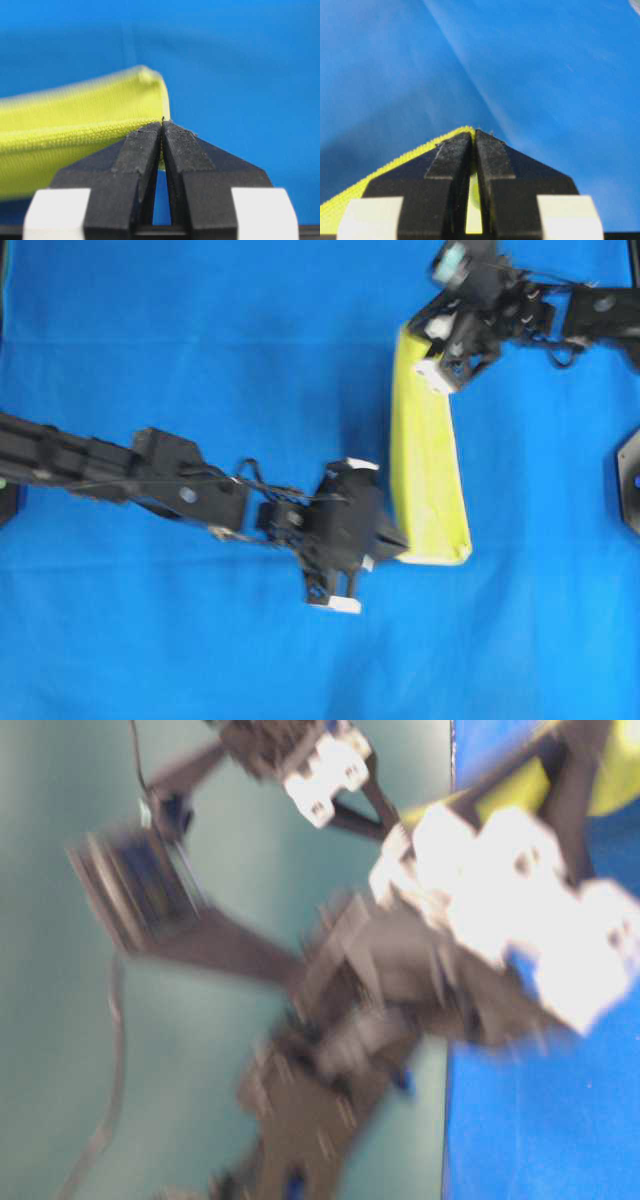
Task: Fold the yellow towel.
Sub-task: 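Lift the folded strip and swing it to a vertical orientation, then lower the strip onto the table, open both grippers, retract outward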
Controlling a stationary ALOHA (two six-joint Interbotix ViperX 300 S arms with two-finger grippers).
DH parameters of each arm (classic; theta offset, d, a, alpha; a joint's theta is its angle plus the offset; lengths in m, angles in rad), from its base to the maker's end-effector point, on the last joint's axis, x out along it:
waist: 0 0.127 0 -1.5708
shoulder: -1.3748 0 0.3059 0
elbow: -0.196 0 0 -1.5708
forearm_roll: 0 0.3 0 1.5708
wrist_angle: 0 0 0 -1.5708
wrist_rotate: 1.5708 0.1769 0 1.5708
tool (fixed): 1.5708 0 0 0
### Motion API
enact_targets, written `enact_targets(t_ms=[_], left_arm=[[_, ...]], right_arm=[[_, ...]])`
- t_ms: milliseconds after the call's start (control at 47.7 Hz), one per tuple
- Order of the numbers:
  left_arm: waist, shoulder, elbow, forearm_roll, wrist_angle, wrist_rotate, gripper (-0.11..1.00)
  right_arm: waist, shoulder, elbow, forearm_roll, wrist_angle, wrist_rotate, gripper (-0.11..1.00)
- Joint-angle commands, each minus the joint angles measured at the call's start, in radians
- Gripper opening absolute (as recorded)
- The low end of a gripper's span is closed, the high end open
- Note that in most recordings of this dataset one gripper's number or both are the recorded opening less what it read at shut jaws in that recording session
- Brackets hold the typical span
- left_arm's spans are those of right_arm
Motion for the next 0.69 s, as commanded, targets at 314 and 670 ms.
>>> enact_targets(t_ms=[314,670], left_arm=[[-0.074,-0.11,0.183,0.0,-0.061,-0.081,0.02],[-0.071,-0.114,0.189,0.0,-0.044,-0.071,0.02]], right_arm=[[0.031,0.127,-0.146,-0.008,-0.034,-0.002,0.03],[0.031,0.129,-0.141,-0.008,-0.038,-0.005,0.04]])
